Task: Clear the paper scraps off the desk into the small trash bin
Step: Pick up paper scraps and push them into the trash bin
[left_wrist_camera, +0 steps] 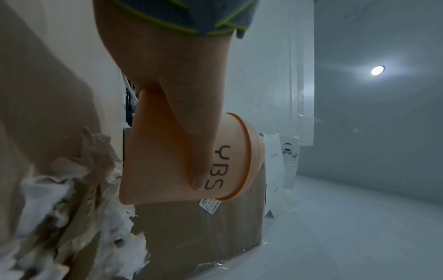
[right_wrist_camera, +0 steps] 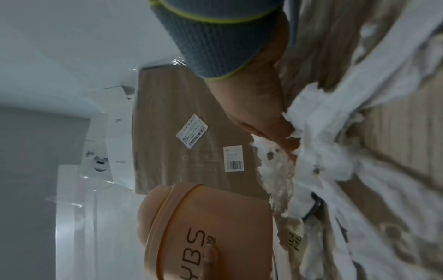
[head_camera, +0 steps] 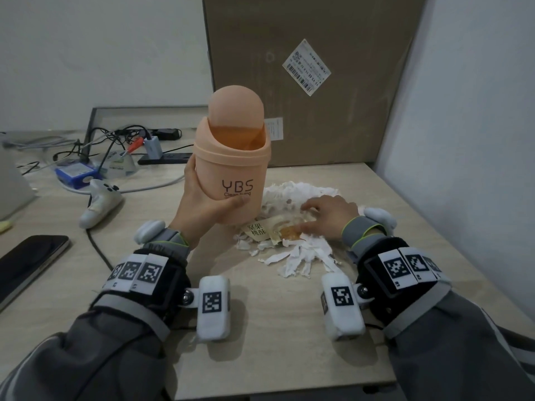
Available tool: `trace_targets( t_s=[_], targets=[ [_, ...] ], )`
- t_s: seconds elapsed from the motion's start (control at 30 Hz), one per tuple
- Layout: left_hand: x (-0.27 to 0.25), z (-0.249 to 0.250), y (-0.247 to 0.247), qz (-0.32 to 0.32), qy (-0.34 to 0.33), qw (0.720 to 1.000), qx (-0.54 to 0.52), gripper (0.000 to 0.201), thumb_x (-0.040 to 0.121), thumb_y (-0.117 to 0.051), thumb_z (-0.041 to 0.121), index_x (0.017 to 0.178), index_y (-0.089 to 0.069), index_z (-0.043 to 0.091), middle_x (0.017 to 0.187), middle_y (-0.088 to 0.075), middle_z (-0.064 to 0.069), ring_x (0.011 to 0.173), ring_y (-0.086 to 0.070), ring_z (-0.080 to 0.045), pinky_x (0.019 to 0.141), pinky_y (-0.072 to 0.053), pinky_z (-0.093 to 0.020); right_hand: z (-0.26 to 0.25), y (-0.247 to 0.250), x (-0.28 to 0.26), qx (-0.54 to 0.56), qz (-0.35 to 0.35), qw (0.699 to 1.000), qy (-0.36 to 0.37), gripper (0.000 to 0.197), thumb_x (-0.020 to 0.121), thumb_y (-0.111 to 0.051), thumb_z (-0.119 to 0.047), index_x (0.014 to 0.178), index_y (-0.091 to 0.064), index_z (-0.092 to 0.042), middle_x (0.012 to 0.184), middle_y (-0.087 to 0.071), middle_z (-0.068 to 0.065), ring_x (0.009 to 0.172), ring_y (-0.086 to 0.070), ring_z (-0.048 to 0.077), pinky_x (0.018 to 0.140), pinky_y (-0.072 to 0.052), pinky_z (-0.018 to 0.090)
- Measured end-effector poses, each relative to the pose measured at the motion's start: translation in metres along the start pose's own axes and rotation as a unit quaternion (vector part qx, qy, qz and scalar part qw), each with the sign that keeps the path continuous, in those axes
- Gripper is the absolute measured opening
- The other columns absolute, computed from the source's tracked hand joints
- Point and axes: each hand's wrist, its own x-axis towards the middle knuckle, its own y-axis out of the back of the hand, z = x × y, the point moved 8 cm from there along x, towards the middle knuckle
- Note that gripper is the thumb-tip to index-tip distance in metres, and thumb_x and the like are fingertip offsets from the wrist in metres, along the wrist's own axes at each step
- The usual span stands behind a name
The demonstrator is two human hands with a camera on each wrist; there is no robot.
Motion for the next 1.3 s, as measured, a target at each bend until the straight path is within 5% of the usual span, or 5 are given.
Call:
trace_targets(
  t_s=[0.3, 0.5, 0.77, 0.93, 1.3],
  targets=[
    [0.0, -0.001, 0.0, -0.005, 0.0, 1.0, 0.004, 0.126, 0.057, -0.091, 0.028, 0.158, -0.016, 0.032, 0.134, -0.05, 0.01, 0.119, -0.053, -0.001, 0.083, -0.052, -0.024, 0.004, 0.037, -0.005, 0.084, 0.215, 0.973, -0.024, 0.018, 0.085, -0.058, -0.04, 0.09, -0.071, -0.029, 0.116, -0.062, -0.007, 0.114, -0.044, 0.023, 0.09, -0.029, 0.037],
    [0.001, -0.004, 0.001, -0.001, 0.0, 1.0, 0.014, 0.122, 0.064, -0.092, 0.018, 0.157, -0.015, 0.033, 0.135, -0.049, 0.009, 0.118, -0.053, -0.002, 0.082, -0.051, -0.023, 0.008, 0.072, -0.026, 0.266, 0.391, 0.88, 0.042, 0.014, 0.086, -0.063, -0.022, 0.091, -0.074, -0.015, 0.101, -0.069, 0.003, 0.089, -0.059, 0.022, 0.08, -0.045, 0.033],
    [0.003, -0.006, 0.0, -0.003, -0.008, 1.0, 0.021, 0.118, 0.069, -0.092, 0.01, 0.156, -0.016, 0.033, 0.13, -0.049, 0.013, 0.115, -0.054, 0.0, 0.08, -0.051, -0.021, 0.014, 0.068, -0.026, 0.326, 0.376, 0.867, 0.018, 0.018, 0.089, -0.058, -0.009, 0.098, -0.074, -0.009, 0.094, -0.073, 0.006, 0.087, -0.064, 0.018, 0.069, -0.035, 0.01],
    [0.001, -0.003, -0.002, -0.016, -0.009, 1.0, 0.02, 0.131, 0.053, -0.097, 0.025, 0.155, -0.016, 0.036, 0.139, -0.048, 0.005, 0.121, -0.054, -0.004, 0.084, -0.053, -0.025, 0.027, 0.055, -0.016, 0.412, 0.339, 0.846, -0.026, 0.028, 0.085, -0.051, -0.003, 0.094, -0.076, -0.014, 0.093, -0.074, 0.005, 0.083, -0.068, 0.024, 0.077, -0.057, 0.038],
    [-0.002, 0.004, -0.008, -0.049, -0.038, 0.996, 0.069, 0.137, 0.042, -0.089, 0.05, 0.156, -0.014, 0.038, 0.147, -0.046, 0.002, 0.131, -0.053, -0.018, 0.098, -0.054, -0.036, 0.018, 0.049, -0.017, 0.543, 0.242, 0.803, -0.036, 0.035, 0.084, -0.058, -0.009, 0.118, -0.064, -0.01, 0.089, -0.066, -0.003, 0.077, -0.053, 0.008, 0.07, -0.043, 0.018]
  ],
)
